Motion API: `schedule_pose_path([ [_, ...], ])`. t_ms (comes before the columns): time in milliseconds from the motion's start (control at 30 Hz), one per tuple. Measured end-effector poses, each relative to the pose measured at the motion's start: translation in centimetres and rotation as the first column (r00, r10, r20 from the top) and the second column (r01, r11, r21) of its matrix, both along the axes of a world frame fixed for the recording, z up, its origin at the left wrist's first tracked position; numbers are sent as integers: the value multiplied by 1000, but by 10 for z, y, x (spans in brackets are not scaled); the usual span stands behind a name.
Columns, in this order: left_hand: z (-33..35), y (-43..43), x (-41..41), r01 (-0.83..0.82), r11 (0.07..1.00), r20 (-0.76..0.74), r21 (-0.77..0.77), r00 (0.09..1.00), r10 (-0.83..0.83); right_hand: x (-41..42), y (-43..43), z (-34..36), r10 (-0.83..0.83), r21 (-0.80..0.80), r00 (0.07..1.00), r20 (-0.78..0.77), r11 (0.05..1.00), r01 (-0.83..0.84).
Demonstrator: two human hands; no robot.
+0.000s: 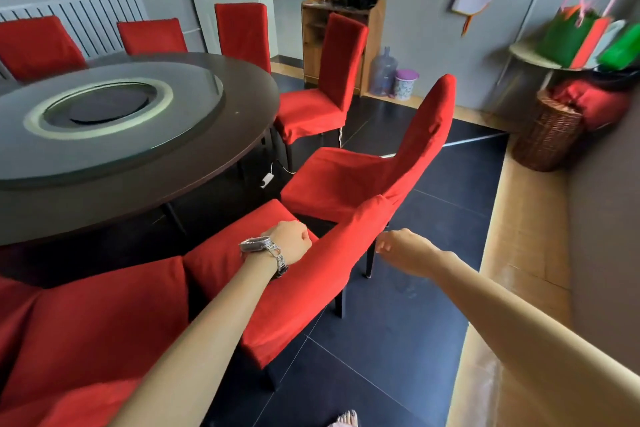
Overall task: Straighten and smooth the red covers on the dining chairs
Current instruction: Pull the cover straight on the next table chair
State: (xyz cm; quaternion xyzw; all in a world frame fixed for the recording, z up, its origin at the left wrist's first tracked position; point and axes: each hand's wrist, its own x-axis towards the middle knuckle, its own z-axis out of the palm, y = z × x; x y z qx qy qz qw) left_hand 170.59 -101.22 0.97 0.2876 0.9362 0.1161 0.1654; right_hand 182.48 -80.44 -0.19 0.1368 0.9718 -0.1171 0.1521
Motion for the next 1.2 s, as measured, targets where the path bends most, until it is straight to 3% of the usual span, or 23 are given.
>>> schedule_pose_path([
  [500,7,172,-82,132,991,56,-31,990,-130,-62,156,-11,-126,-23,990,68,992,127],
  [1033,10,373,-57,-102,989,76,110,993,94,-83,381,-2,100,-35,994,52,995,-99],
  [1200,10,414,-55,-201,966,6,163,979,202,-92,437,-7,106,-16,993,57,994,-106],
])
